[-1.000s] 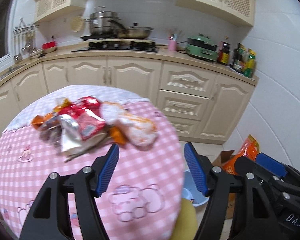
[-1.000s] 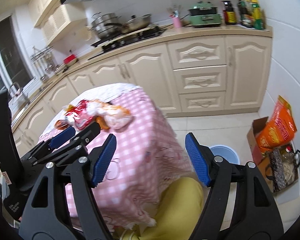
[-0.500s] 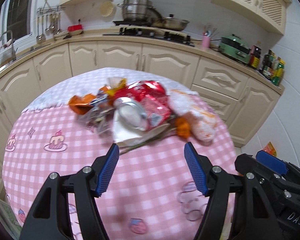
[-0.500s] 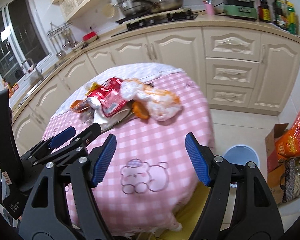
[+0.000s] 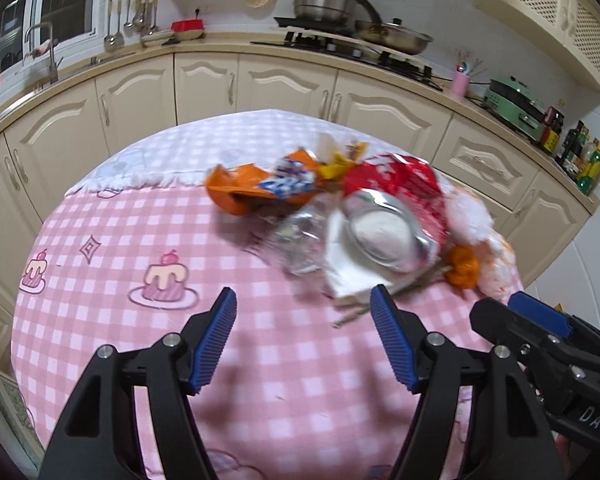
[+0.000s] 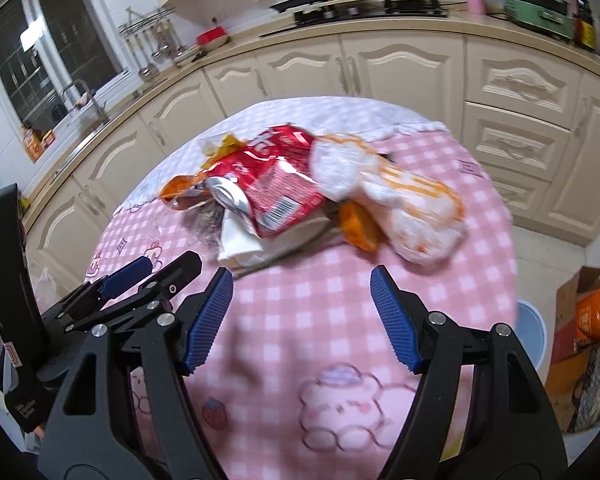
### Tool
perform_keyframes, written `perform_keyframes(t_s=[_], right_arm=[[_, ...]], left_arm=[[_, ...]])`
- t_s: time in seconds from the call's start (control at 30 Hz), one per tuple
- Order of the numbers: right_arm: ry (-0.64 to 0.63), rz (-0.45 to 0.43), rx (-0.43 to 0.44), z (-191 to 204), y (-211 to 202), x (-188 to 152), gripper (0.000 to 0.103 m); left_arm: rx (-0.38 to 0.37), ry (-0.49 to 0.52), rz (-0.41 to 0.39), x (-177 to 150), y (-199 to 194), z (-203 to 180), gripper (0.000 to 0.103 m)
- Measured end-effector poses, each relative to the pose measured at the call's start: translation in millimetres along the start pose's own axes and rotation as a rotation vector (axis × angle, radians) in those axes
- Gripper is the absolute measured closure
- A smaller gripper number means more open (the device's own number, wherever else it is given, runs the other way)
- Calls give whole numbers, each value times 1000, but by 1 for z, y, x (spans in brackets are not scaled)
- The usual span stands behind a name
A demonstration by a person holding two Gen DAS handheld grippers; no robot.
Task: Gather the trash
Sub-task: 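Grasp the crushed red cola can with the right gripper and lift it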
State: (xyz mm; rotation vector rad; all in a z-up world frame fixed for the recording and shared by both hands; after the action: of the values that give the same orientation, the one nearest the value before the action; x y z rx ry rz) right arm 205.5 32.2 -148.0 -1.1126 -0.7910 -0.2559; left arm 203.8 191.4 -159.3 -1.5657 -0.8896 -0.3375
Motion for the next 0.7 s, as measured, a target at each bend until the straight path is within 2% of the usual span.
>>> perform_keyframes(t_s=[0.13, 0.3, 0.4, 0.43, 0.47, 0.57, 0.7], right_arm=[[-54, -2, 1, 13, 16, 13, 33], [-133, -4, -25, 28, 41, 27, 44], [-175, 0, -59, 32, 55, 33, 60], [-190, -4, -61, 34, 59, 35, 78], [-198, -6, -60, 34, 60, 36, 84], [-222, -22, -62, 37, 59, 37, 88], [-161, -36, -7, 32, 51, 38, 88]], left_arm=[[-1, -19, 4, 9, 5, 19, 32], [10, -51, 8, 15, 10, 40, 32], [-4, -59, 17, 16, 12, 48, 31], [-12, -60, 21, 16, 13, 49, 30], [-11, -61, 21, 17, 13, 51, 30], [-8, -57, 19, 17, 13, 53, 29], [-28, -45, 32, 15, 15, 49, 29]])
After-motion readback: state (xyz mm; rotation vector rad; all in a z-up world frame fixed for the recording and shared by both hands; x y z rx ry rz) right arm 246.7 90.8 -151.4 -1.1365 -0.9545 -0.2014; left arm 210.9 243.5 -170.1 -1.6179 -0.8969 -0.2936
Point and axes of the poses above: each gripper's, at about its wrist camera, not at the fingertips, and y roughly the way its jaws point, z to its left, x to its top, the point moved 7 cm from there along y, roughly the way its jaws point, and after that the axes turned 6 degrees about -y, right-handed, at the moved point
